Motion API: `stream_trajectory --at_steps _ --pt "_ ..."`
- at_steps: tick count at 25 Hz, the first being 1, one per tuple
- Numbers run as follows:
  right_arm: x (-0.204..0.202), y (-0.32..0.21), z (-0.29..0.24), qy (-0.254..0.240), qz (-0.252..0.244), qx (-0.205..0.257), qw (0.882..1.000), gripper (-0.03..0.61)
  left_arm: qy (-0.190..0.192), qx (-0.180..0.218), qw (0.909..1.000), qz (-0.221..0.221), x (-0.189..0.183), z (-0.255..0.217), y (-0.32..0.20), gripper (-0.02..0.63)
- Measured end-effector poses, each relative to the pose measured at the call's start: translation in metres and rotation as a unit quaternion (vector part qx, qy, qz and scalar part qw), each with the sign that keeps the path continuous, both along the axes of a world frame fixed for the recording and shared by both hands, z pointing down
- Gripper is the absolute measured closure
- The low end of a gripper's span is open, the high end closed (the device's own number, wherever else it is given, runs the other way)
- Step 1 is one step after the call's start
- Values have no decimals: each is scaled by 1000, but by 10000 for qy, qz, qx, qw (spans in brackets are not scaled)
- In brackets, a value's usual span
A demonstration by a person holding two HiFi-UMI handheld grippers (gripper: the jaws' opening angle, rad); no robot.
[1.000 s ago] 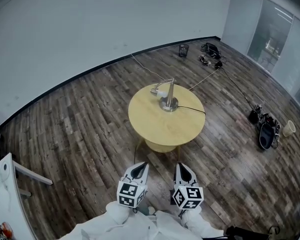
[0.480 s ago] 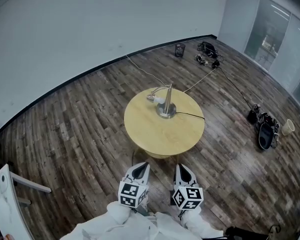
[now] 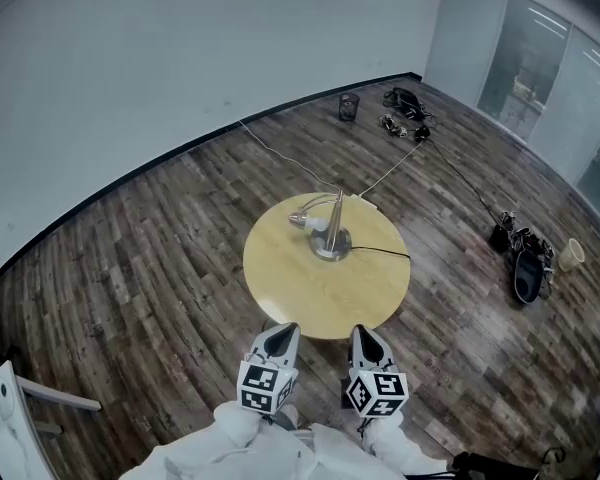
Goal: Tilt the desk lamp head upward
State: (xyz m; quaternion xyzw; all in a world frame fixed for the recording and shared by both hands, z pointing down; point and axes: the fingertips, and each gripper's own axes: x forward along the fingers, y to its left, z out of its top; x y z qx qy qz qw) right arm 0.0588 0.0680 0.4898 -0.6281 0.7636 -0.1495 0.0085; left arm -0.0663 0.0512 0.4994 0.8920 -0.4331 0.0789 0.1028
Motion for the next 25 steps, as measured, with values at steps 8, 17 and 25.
stream_trajectory --at_steps 8,17,25 --pt "-13 -44 2 -38 97 14 9999 569 49 -95 9999 2 -17 8 -55 614" --pt "3 -74 13 -35 273 -133 9995 569 6 -251 9995 172 -5 20 -87 614" --pt "24 -124 26 -32 266 -203 9994 569 -201 -270 9993 146 9 29 -136 614"
